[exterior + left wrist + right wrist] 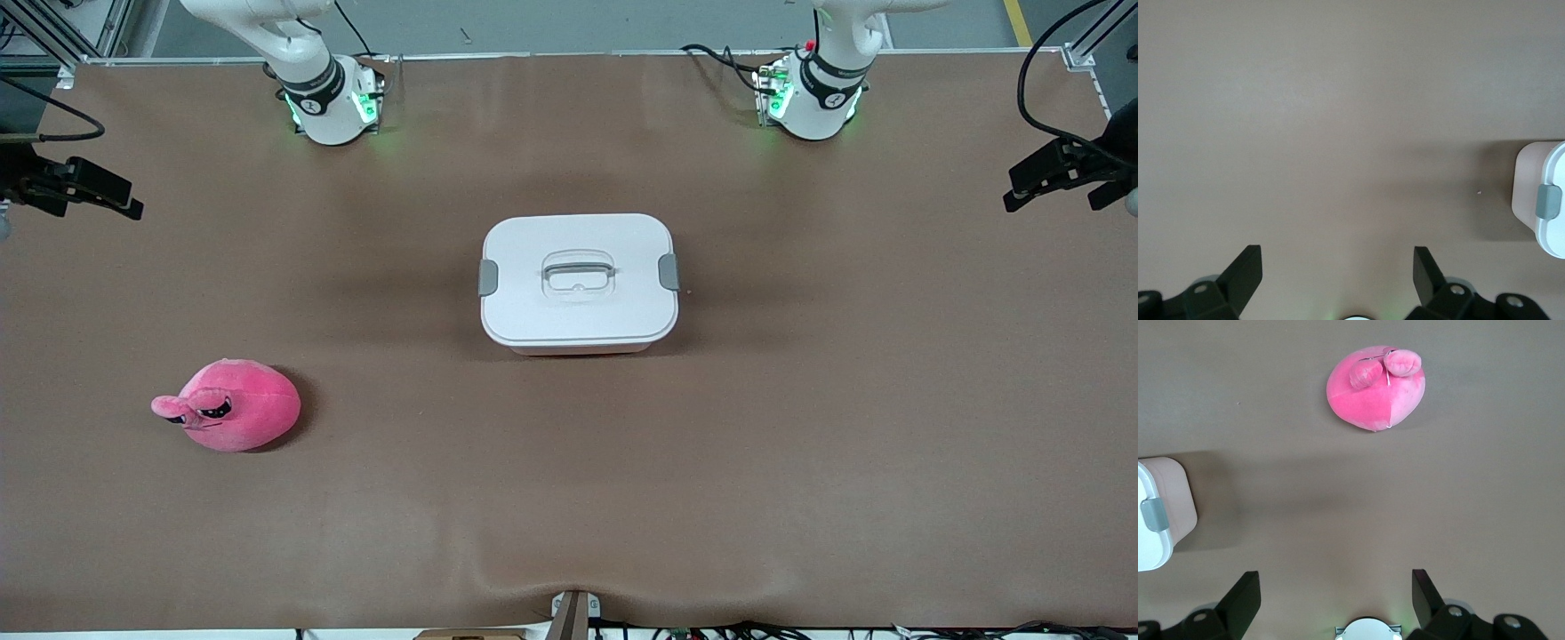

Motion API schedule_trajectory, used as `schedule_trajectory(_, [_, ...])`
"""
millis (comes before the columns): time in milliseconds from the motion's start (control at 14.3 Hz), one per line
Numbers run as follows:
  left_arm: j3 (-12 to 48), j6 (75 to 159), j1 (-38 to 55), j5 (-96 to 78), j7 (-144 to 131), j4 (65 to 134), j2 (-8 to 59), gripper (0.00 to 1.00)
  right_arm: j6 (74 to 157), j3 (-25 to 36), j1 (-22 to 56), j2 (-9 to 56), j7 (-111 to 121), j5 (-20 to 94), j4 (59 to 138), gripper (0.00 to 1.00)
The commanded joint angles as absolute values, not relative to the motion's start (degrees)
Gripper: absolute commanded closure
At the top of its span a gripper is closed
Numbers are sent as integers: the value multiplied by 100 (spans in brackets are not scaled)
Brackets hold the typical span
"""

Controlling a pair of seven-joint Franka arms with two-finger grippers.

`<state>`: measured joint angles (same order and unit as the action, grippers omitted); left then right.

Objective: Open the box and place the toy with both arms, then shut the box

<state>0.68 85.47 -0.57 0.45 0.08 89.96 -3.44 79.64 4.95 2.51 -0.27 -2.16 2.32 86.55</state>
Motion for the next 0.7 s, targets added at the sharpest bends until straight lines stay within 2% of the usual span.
schedule_trajectory(0, [97,8481,-97,141,97,8702,-115,0,7910,483,272,-114,-272,176,8675,0])
schedule_trajectory(630, [36,8534,-123,149,-9,8244,430,0,7893,492,255,-123,-272,185,8675,0])
